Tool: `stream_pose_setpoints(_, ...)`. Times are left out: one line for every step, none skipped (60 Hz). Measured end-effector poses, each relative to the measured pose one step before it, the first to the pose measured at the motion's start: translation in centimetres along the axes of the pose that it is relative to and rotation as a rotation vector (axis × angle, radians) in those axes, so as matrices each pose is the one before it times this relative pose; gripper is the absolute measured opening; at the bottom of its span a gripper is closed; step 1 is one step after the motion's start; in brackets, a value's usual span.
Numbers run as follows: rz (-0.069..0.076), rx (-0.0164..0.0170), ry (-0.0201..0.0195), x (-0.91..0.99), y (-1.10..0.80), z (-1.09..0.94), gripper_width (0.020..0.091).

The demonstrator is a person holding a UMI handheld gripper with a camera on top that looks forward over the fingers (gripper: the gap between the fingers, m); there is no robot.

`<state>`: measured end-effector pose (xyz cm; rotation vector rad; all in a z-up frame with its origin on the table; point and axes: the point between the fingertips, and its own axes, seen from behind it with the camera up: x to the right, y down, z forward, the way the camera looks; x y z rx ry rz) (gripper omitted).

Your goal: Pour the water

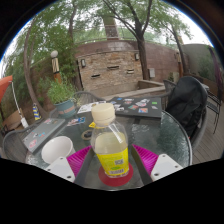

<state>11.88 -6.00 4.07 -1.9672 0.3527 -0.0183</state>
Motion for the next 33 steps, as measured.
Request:
stream_pose_setpoints(0.0107, -0.00447, 0.00507, 0.018, -0.024, -0.340, 0.0834)
stream_pose_setpoints(0.0098, -0.00358, 0.00585, -0.001, -0.059, -0.397, 0.0835)
stream_pose_setpoints(0.0087, -0.00393, 0.00446, -0.105, -0.038, -0.457, 0.0830)
stream_pose_setpoints(0.0112, -0.00197, 0.01083, -1.135, 0.124, 2.264, 0.0830)
stream_pose_setpoints(0.0105, -0.00498, 0.00862, 0.081, 0.018, -0.498, 0.0830)
stream_pose_setpoints(0.0116, -0.00602, 0.00857, 0.034, 0.014, -0.561, 0.0829)
stream_pose_setpoints(0.0109, -0.00598, 0.00741, -0.010, 0.003, -0.615, 0.0830)
stream_pose_setpoints(0.0096, -0.00707, 0.00485, 0.162, 0.419, -2.131, 0.0830)
stream_pose_setpoints(0.0086, -0.00515, 0.00242, -0.176, -0.008, -0.772, 0.0829)
stream_pose_setpoints(0.0075, -0.00295, 0.00092, -0.229, -0.004, -0.849, 0.0828)
stream_pose_setpoints(0.0066, -0.00004, 0.00240, -0.223, -0.093, -0.878, 0.0830)
stream_pose_setpoints(0.0046, 0.00131, 0.00416, -0.243, -0.099, -0.902, 0.0833)
stream_pose_setpoints(0.0030, 0.00314, 0.00802, -0.821, -0.032, 0.123, 0.0831)
stream_pose_setpoints(-0.0014, 0.00378, 0.00556, -0.304, -0.164, -0.968, 0.0830)
stream_pose_setpoints(-0.0039, 0.00390, 0.00555, -0.306, -0.164, -0.987, 0.0831)
stream_pose_setpoints(-0.0039, 0.00215, 0.00633, -0.281, -0.050, -1.011, 0.0829)
stream_pose_setpoints(-0.0034, -0.00055, 0.00628, -0.329, 0.032, -1.038, 0.0829)
stream_pose_setpoints(-0.0021, -0.00512, 0.00644, -0.573, -0.336, -1.392, 0.0830)
stream_pose_setpoints(-0.0022, -0.00206, 0.00515, -0.201, 0.308, -1.007, 0.0828)
stream_pose_setpoints(-0.0028, -0.00265, 0.00429, -0.489, 0.076, -1.157, 0.0828)
stream_pose_setpoints(-0.0035, -0.00142, 0.00265, -0.578, 0.054, -1.171, 0.0829)
stream_pose_setpoints(-0.0052, -0.00014, 0.00067, -0.630, 0.064, -1.213, 0.0830)
stream_pose_setpoints(-0.0053, 0.00010, 0.00073, -0.682, 0.003, -1.215, 0.0830)
stream_pose_setpoints(-0.0034, -0.00234, 0.00145, -0.628, -0.362, -1.248, 0.0829)
stream_pose_setpoints(-0.0021, 0.00046, 0.00362, -0.374, 0.150, -1.058, 0.0830)
stream_pose_setpoints(-0.0020, -0.00039, 0.00289, -0.712, 0.006, -1.223, 0.0829)
stream_pose_setpoints(-0.0024, 0.00076, 0.00219, -0.752, -0.019, -1.205, 0.0829)
stream_pose_setpoints(-0.0020, 0.00204, 0.00130, -0.787, -0.006, -1.169, 0.0830)
stream_pose_setpoints(-0.0026, 0.00161, -0.00054, -0.456, -0.252, -1.102, 0.0830)
stream_pose_setpoints(0.0000, 0.00295, -0.00026, -0.567, -0.010, -1.176, 0.0830)
stream_pose_setpoints(-0.0010, 0.00184, -0.00110, -0.706, -0.054, -1.047, 0.0830)
stream_pose_setpoints(-0.0012, 0.00172, -0.00110, -0.720, -0.060, -1.004, 0.0831)
stream_pose_setpoints(-0.0011, 0.00161, -0.00123, -0.695, -0.049, -0.966, 0.0830)
